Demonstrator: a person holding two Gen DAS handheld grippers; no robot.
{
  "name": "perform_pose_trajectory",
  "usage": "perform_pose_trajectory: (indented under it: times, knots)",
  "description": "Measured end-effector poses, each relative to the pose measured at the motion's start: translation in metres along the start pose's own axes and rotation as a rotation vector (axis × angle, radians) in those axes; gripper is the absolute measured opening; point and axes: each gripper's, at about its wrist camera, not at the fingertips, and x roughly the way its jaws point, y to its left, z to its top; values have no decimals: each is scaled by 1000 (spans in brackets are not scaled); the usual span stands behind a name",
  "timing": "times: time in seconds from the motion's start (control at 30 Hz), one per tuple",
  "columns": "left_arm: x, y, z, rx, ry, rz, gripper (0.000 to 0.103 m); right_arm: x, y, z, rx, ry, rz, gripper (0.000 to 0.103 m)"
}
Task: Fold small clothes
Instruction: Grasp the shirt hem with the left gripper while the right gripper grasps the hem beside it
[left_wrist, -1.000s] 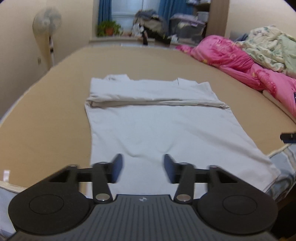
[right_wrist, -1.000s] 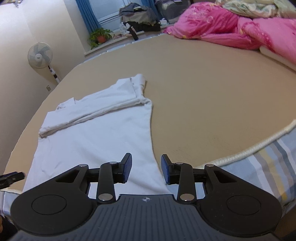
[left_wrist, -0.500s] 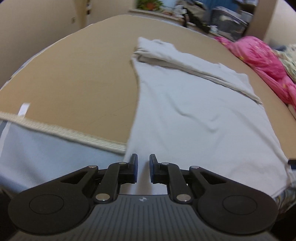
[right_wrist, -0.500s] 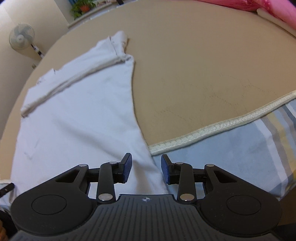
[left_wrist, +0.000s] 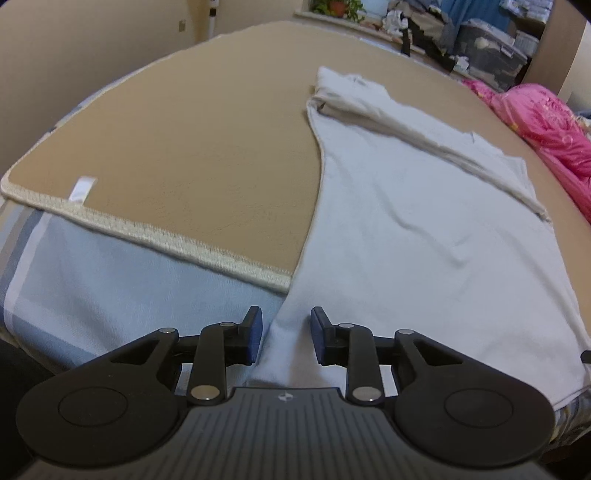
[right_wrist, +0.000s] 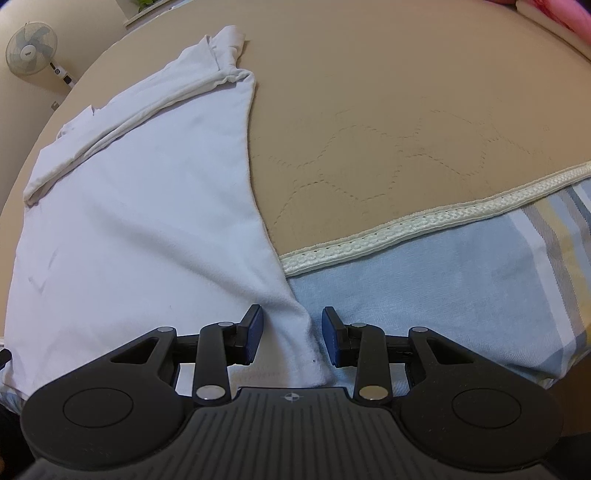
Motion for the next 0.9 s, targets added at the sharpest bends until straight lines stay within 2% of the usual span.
perform_pose_trajectory:
  times: [0.47,0.53,0.57,0.63,0.7,0.8,0.9]
  knots:
    - [5,-3,-1,22,25,2,32,6,9,-2,-48,0,-6,36]
    - [6,-4,-1,27,32,-5,30,5,11,-4,-60,0,-2,32]
    - [6,-5,-1,28,34,-10,24,5,11,-4,-65,2,4,30]
    - [5,-3,-2,23,36,-27,12,4,13,-5,-72,3,19,16]
    - [1,-3,-2,17,25,-38,7,2,14,-6,-72,-2,35,7]
    - [-3,-3,-2,19,10,-44,7,-2,14,-5,-60,-11,63,7]
    - [1,-2,-3,4,40,-40,11,3,13,-5,-50,5,47,11]
